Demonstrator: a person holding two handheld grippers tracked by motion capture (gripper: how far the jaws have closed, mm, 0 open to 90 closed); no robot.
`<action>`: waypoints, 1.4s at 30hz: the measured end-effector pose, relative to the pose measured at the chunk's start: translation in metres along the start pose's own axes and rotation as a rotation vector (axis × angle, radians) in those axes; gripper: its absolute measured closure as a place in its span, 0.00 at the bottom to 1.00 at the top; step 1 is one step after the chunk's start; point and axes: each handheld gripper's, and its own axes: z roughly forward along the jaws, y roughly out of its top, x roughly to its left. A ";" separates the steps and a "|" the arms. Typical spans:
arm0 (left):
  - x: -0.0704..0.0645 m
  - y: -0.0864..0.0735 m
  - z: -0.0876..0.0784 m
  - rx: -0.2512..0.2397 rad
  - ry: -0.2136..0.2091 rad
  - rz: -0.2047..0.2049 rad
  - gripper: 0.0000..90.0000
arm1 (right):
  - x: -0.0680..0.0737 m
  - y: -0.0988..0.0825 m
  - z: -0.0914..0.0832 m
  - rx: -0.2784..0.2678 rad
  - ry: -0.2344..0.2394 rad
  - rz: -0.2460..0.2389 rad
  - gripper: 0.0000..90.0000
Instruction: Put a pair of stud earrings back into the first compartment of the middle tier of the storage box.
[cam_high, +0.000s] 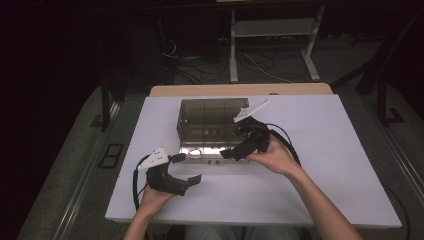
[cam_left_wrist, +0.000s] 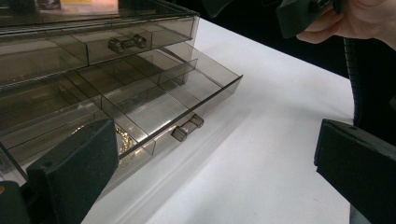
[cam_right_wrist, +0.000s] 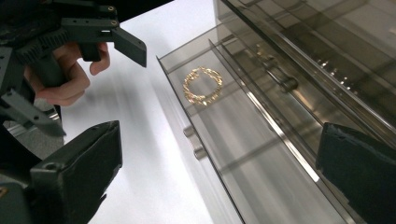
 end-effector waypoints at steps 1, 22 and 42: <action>0.000 0.000 0.000 -0.003 0.000 -0.003 0.00 | -0.001 -0.002 -0.003 -0.008 -0.003 0.005 0.00; -0.001 0.000 0.000 0.002 0.002 -0.004 0.00 | -0.020 -0.066 -0.046 -0.066 -0.072 0.113 0.00; -0.001 0.000 -0.001 0.000 0.008 -0.006 0.00 | -0.013 -0.111 -0.070 -0.091 -0.133 0.152 0.00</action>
